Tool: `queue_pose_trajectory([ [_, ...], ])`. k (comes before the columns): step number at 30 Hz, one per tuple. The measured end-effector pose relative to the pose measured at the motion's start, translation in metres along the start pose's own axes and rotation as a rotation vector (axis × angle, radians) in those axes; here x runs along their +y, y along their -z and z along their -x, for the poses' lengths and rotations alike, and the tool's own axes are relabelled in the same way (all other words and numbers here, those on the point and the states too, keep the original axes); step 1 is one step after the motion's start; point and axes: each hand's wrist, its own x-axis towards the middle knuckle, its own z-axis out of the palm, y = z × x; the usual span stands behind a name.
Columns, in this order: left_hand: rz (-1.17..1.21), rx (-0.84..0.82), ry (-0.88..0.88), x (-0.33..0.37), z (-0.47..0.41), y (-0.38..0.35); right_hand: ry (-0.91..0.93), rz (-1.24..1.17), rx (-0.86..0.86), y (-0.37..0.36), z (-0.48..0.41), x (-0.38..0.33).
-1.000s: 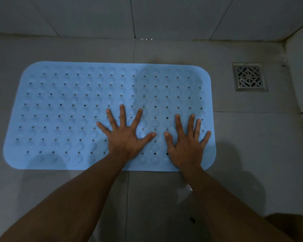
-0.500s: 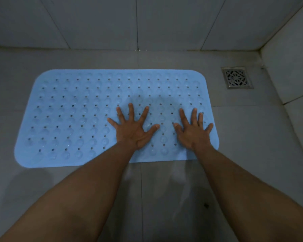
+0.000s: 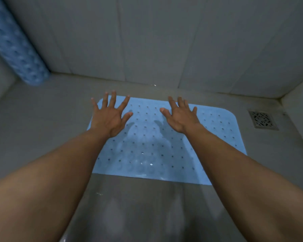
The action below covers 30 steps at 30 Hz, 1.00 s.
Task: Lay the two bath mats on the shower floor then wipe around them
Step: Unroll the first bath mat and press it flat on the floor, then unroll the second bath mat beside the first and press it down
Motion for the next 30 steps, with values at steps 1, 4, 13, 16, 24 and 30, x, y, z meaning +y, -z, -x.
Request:
queue_pose_trajectory([
  [1, -0.006, 0.018, 0.029, -0.02, -0.003, 0.007, 0.034, 0.01, 0.014, 0.005, -0.008, -0.021],
  [4, -0.007, 0.056, 0.112, -0.079, -0.01, 0.028, 0.131, 0.029, 0.052, 0.016, -0.036, -0.082],
  [13, 0.08, 0.151, 0.279, -0.231, -0.02, 0.089, 0.354, 0.066, 0.056, 0.055, -0.089, -0.258],
  [16, 0.157, 0.177, 0.35, -0.272, -0.023, 0.109, 0.399, 0.102, 0.062, 0.082, -0.103, -0.307],
  [24, 0.388, 0.246, 0.395, -0.364, -0.052, 0.153, 0.522, 0.011, 0.009, 0.132, -0.152, -0.428],
  [30, 0.772, 0.275, 0.609, -0.404, -0.101, 0.158, 0.66, -0.119, 0.028, 0.135, -0.207, -0.502],
])
